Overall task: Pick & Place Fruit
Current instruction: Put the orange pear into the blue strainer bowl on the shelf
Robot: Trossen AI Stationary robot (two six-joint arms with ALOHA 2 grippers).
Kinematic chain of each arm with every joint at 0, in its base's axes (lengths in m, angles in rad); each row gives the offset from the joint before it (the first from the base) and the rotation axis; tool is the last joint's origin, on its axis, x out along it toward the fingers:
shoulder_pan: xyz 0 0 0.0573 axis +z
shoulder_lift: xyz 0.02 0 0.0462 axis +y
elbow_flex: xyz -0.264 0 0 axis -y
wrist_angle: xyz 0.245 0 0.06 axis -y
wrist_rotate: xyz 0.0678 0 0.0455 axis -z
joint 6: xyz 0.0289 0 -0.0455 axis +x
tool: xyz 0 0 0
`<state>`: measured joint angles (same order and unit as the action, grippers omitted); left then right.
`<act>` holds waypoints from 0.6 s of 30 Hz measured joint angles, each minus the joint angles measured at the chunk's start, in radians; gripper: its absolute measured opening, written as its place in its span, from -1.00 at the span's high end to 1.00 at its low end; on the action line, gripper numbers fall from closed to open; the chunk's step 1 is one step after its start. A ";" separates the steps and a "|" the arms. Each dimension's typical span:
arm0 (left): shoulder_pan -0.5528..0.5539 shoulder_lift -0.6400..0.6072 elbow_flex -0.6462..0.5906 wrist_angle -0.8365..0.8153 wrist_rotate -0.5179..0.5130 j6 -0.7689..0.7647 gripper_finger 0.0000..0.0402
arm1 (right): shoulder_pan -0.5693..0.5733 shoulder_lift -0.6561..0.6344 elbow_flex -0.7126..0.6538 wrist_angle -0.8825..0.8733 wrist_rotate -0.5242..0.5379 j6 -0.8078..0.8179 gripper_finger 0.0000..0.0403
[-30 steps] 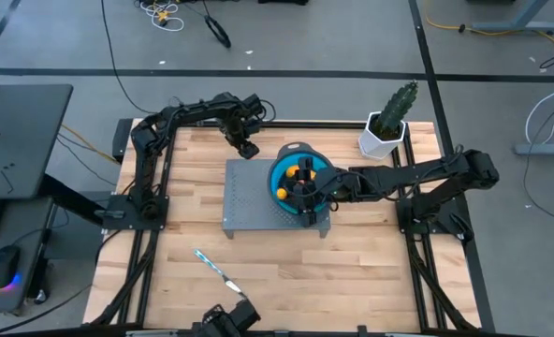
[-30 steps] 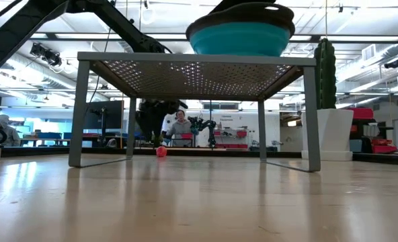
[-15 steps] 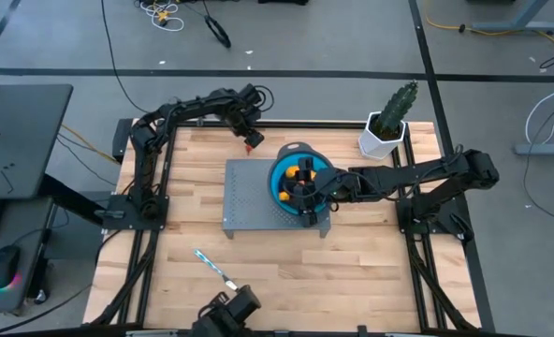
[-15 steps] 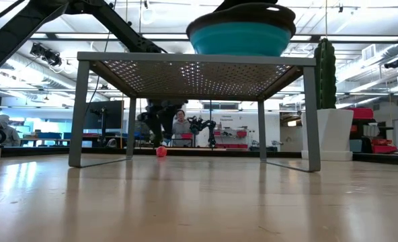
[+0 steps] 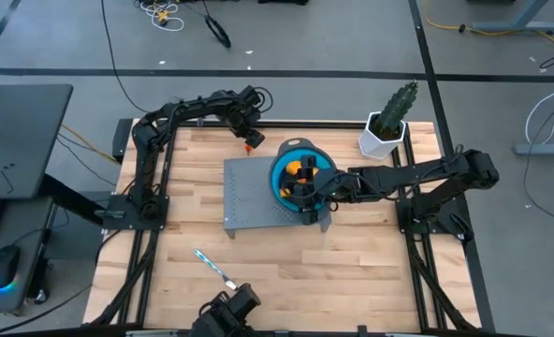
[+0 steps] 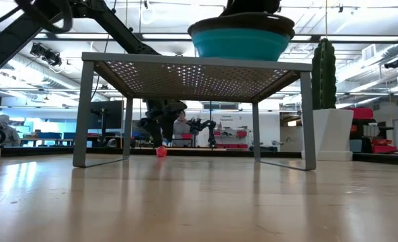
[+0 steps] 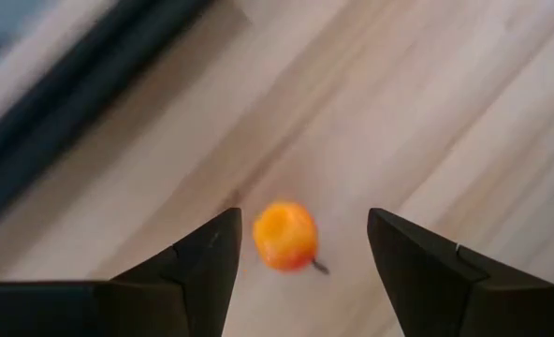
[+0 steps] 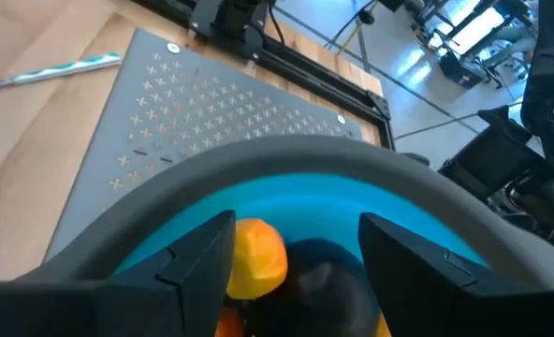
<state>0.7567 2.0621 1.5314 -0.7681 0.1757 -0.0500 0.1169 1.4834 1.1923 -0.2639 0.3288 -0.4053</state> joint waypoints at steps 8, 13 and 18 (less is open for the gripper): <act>0.004 0.028 0.001 -0.021 0.012 0.004 -0.21 | 0.000 0.000 0.000 -0.060 0.108 0.013 -0.18; -0.005 0.066 -0.005 -0.006 0.020 0.009 -0.21 | 0.000 0.000 0.000 -0.061 0.126 0.013 -0.18; -0.004 0.066 -0.027 0.026 0.022 0.010 -0.21 | 0.000 0.001 0.000 -0.073 0.125 0.015 -0.18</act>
<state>0.7528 2.1284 1.5043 -0.7416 0.1982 -0.0400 0.1169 1.4840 1.1919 -0.3372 0.4538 -0.3901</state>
